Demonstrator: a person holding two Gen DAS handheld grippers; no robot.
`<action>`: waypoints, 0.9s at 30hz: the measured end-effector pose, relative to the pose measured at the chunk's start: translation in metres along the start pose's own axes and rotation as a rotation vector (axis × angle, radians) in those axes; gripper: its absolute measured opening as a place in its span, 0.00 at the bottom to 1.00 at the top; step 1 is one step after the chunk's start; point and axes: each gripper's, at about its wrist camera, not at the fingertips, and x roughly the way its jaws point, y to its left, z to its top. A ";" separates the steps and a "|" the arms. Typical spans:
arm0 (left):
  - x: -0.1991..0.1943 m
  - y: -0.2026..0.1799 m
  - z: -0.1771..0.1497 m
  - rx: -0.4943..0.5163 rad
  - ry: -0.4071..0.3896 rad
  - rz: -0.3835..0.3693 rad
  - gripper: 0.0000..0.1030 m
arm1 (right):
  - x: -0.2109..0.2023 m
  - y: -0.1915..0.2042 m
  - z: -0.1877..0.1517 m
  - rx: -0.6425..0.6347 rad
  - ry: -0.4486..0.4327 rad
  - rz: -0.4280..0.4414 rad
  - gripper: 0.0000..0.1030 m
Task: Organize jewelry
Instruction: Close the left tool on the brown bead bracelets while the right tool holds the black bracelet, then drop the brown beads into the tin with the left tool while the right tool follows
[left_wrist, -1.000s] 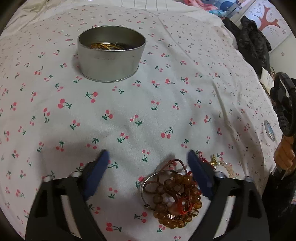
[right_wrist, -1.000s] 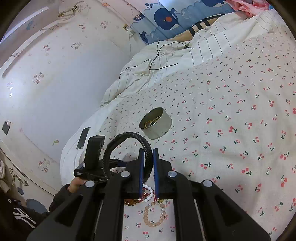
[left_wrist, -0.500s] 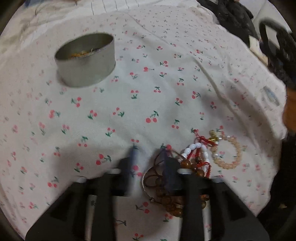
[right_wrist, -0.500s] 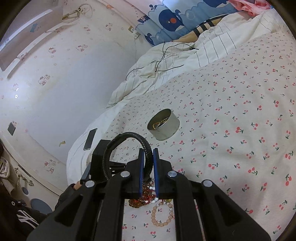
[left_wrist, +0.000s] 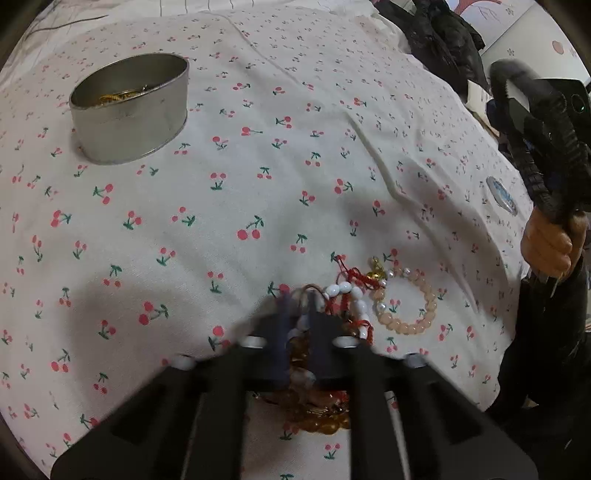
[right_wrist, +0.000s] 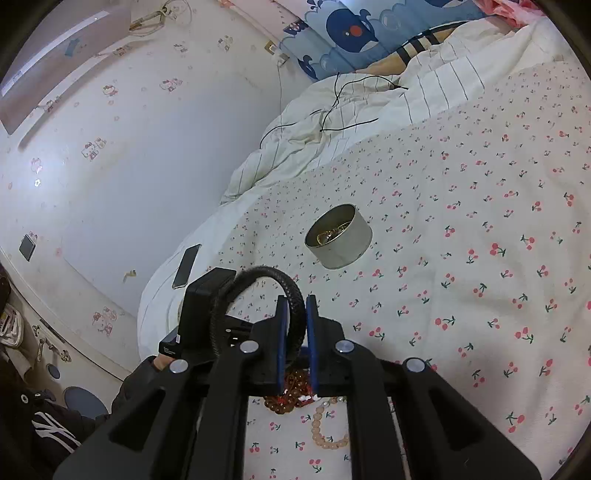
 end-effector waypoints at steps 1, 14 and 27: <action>-0.001 0.000 0.000 0.003 -0.005 0.008 0.01 | 0.000 0.000 0.000 0.002 0.000 0.003 0.13; -0.070 0.002 0.000 -0.016 -0.298 -0.134 0.01 | 0.019 0.002 -0.008 -0.052 0.114 -0.099 0.42; -0.113 0.000 0.005 -0.046 -0.486 -0.287 0.01 | 0.097 -0.002 -0.056 -0.337 0.371 -0.605 0.08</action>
